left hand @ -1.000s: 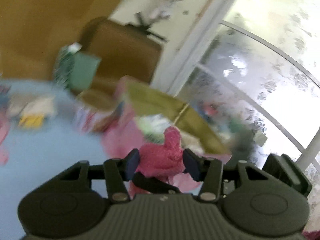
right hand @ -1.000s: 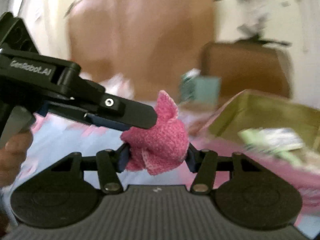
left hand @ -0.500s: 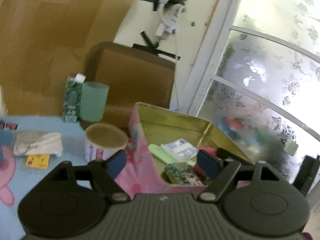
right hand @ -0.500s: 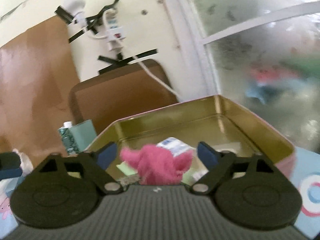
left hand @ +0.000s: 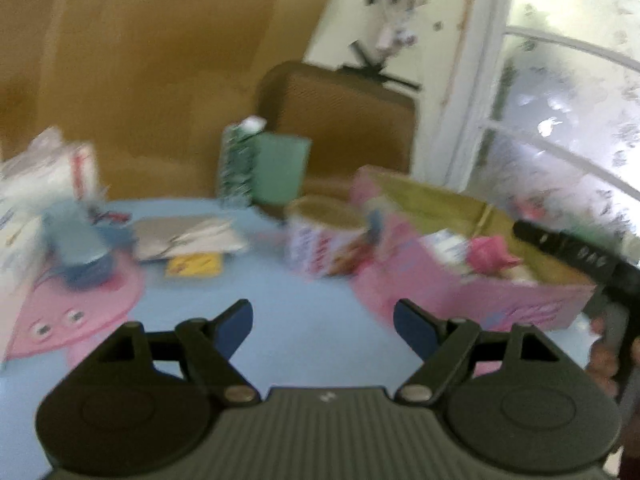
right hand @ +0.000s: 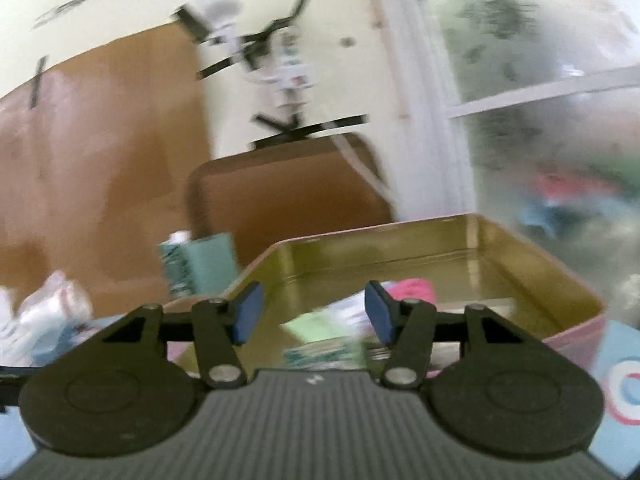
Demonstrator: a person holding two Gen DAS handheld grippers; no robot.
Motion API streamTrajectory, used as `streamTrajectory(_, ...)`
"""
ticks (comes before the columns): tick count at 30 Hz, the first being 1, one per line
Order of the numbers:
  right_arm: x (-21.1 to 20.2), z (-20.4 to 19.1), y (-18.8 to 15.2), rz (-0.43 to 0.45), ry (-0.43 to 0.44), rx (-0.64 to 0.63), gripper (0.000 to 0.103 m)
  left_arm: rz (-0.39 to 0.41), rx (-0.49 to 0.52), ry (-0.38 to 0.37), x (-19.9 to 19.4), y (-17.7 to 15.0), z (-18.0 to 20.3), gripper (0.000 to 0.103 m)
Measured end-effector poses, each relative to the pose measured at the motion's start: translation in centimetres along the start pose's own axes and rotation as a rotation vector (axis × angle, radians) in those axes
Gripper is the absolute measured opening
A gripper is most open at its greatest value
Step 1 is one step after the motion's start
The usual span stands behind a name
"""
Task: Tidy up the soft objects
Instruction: 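Move both grippers to the blue pencil case and close on it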
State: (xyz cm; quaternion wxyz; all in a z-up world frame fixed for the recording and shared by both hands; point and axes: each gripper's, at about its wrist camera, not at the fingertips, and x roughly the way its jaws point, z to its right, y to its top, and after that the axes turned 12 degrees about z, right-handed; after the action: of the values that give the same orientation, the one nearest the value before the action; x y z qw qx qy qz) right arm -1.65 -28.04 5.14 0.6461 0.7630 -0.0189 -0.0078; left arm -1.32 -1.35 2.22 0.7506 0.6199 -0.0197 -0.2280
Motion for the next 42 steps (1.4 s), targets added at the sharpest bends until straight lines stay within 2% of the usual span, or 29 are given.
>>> streamTrajectory(2, 0.2, -1.8, -0.3, -0.018, 0.063, -0.020, 0.059, -0.004, -0.019, 0.053, -0.7, -0.4, -2.1, 0.080)
streamTrajectory(5, 0.9, -5.2, -0.7, -0.046, 0.165, -0.082, 0.059, 0.032, -0.029, 0.143, -2.1, -0.5, -4.8, 0.080)
streamTrajectory(10, 3.7, -11.1, -2.0, -0.167, 0.340, -0.154, 0.059, 0.081, -0.094, 0.227, -3.5, -0.6, -7.9, 0.080)
streamTrajectory(14, 7.4, -15.7, -2.5, -0.223, 0.421, -0.203, 0.059, 0.063, -0.173, 0.230, -3.0, -0.4, -9.5, 0.080)
streamTrajectory(17, 10.7, -19.4, -2.5, -0.280, 0.497, -0.224, 0.059, 0.053, -0.167, 0.226, -2.6, -0.5, -9.3, 0.080)
streamTrajectory(21, 15.2, -24.8, -2.7, -0.432, 0.591, -0.159, 0.061, 0.063, -0.140, 0.235, -2.7, -0.6, -8.8, 0.080)
streamTrajectory(22, 15.8, -25.9, -3.0, -0.466, 0.612, -0.157, 0.065, 0.063, -0.143, 0.233, -2.7, -0.6, -8.8, 0.080)
streamTrajectory(23, 16.3, -27.1, -3.6, -0.508, 0.636, -0.168, 0.068, 0.062, -0.148, 0.229, -2.7, -0.6, -8.9, 0.080)
streamTrajectory(27, 17.7, -30.4, -6.0, -0.625, 0.682, -0.234, 0.068, 0.048, -0.180, 0.224, -2.5, -0.6, -9.4, 0.080)
streamTrajectory(29, 17.7, -31.1, -6.9, -0.667, 0.709, -0.256, 0.068, 0.038, -0.187, 0.234, -2.4, -0.6, -9.6, 0.080)
streamTrajectory(31, 17.8, -31.0, -7.1, -0.708, 0.728, -0.249, 0.054, 0.031, -0.201, 0.224, -2.3, -0.6, -9.7, 0.080)
streamTrajectory(36, 15.8, -28.8, -6.4, -0.712, 0.757, -0.282, 0.054, 0.029, -0.202, 0.221, -2.4, -0.6, -9.8, 0.080)
streamTrajectory(39, 14.5, -26.5, -6.0, -0.723, 0.764, -0.257, 0.054, 0.048, -0.211, 0.207, -2.9, -0.6, -9.9, 0.080)
streamTrajectory(42, 12.8, -23.8, -5.5, -0.737, 0.779, -0.221, 0.054, 0.092, -0.242, 0.156, -3.7, -0.3, -10.4, 0.085)
